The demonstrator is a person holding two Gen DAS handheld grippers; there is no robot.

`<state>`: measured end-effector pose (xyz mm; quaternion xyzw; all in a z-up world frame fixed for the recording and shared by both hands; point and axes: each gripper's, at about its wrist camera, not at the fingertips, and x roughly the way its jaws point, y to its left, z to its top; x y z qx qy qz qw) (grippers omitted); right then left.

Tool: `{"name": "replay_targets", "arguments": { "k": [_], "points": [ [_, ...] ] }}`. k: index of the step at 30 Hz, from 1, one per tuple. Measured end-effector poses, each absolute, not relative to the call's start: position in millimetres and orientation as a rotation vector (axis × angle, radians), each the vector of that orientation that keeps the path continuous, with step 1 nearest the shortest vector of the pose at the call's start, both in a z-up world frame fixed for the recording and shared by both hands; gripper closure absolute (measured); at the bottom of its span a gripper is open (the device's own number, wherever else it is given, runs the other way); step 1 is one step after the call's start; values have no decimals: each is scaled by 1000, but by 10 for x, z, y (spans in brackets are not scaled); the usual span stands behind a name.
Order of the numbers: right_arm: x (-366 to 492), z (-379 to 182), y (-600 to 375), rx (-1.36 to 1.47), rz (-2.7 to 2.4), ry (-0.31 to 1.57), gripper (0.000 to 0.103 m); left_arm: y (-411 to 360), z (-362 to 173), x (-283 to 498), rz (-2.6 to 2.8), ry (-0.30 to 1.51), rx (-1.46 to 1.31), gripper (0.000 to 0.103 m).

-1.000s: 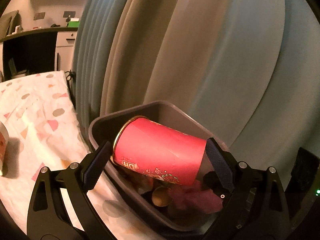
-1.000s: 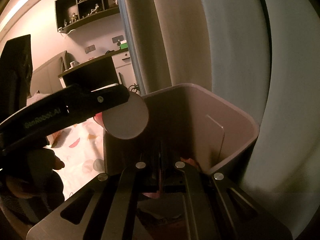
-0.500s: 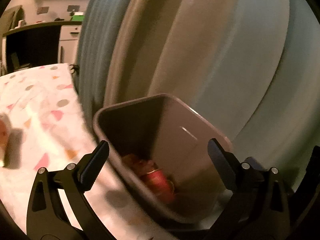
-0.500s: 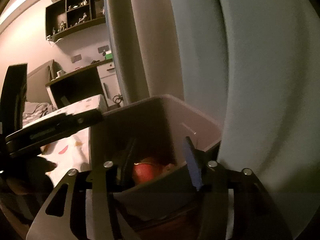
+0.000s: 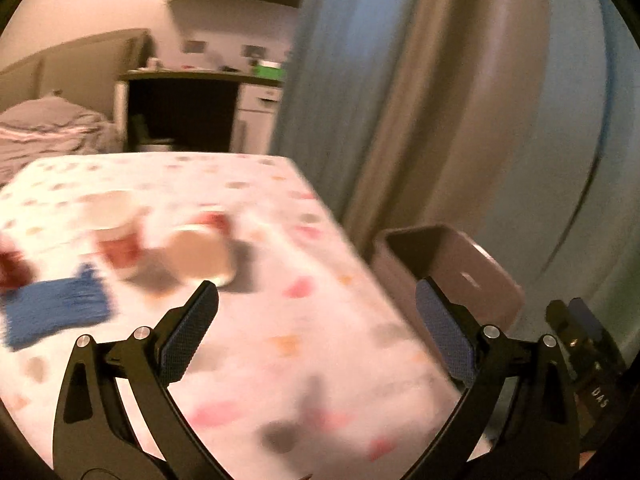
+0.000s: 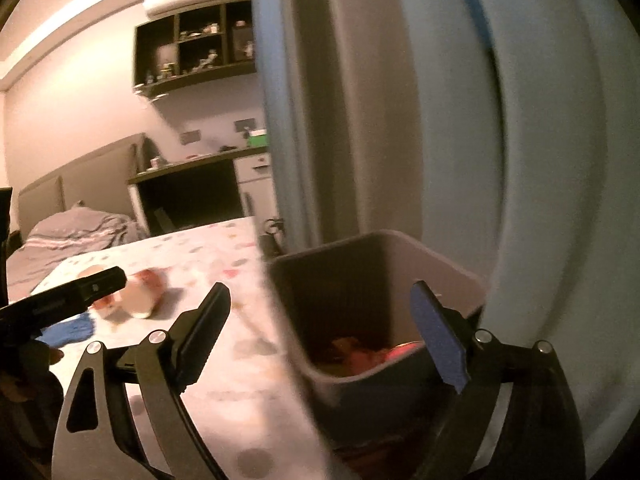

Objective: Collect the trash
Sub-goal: 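Move both open grippers back over the remaining trash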

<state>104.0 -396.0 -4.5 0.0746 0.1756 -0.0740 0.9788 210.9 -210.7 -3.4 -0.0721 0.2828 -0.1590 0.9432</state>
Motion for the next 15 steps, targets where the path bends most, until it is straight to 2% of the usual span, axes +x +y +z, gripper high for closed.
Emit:
{"name": "replay_targets", "arguments": {
  "k": [15],
  "points": [
    [1233,-8,-2528,77,106,406,15,-98,-133,1560,97,550,-203,6]
  ]
}}
